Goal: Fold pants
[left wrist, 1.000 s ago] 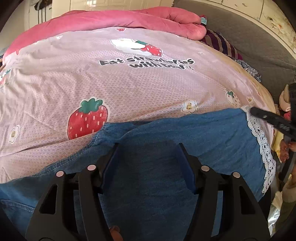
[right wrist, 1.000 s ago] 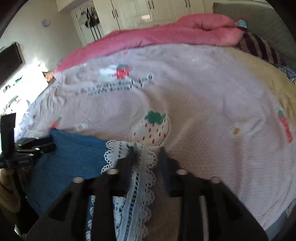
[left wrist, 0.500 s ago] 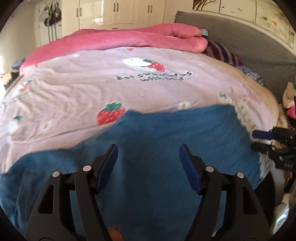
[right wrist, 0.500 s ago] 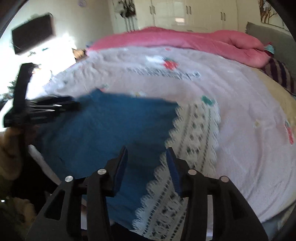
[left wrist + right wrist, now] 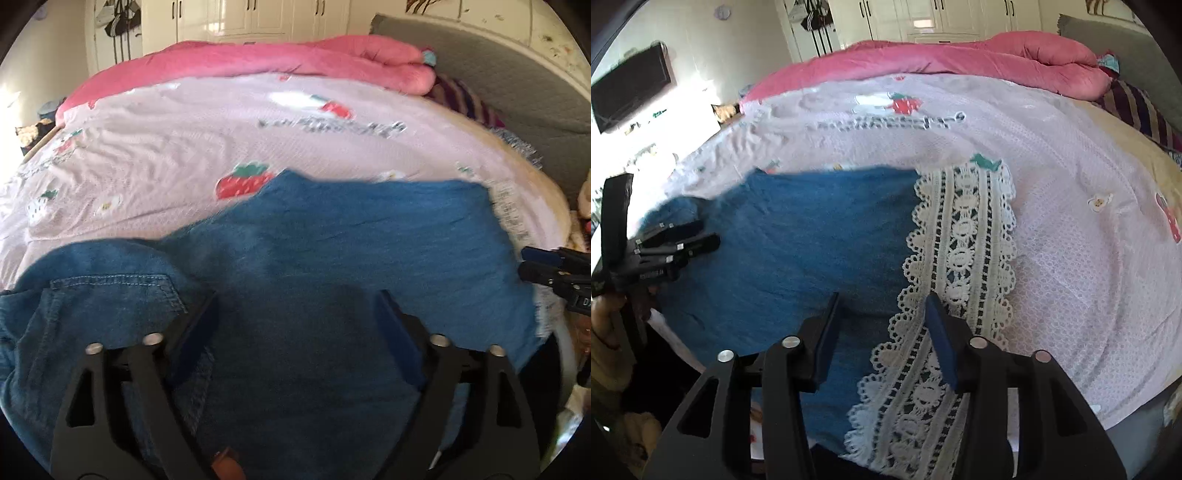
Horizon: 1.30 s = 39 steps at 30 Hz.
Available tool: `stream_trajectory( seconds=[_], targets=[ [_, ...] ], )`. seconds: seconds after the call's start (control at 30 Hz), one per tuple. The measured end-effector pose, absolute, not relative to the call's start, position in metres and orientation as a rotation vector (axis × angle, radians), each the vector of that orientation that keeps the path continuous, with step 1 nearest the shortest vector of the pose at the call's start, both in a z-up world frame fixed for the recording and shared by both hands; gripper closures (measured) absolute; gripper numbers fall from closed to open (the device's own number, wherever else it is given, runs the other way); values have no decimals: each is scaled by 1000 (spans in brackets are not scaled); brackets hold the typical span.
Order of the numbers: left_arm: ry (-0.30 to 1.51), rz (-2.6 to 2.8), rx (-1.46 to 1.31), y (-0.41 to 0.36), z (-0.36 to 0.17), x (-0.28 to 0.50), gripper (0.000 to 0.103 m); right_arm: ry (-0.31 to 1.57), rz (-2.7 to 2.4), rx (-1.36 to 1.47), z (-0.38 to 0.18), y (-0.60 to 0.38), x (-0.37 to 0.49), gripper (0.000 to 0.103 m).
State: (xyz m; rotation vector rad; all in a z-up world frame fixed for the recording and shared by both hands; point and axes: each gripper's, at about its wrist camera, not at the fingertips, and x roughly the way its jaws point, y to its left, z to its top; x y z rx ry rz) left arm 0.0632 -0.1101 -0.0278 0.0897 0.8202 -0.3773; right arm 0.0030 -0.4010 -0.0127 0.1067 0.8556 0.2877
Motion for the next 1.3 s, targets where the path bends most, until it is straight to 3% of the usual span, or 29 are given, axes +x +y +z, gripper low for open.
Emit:
stream_trajectory(
  seconds=[0.33,1.13,1.2,1.27,1.3],
  targets=[
    [695,-488,141,-154,13,4,10,816,260,170,17,-436,7,32],
    [682,-832,406,-279,-32,-64,10,956,362,309,-24,-458,100,30],
    [674,-836,420,-286,-35,-64,10,957,364,315,-24,-457,100,37],
    [678,-850,421,-291,-37,-63,10,963,403,344,-20,-458,97,69],
    [679,-856,418,-292,-37,-63,11,965,432,371,-19,-459,97,74]
  ],
)
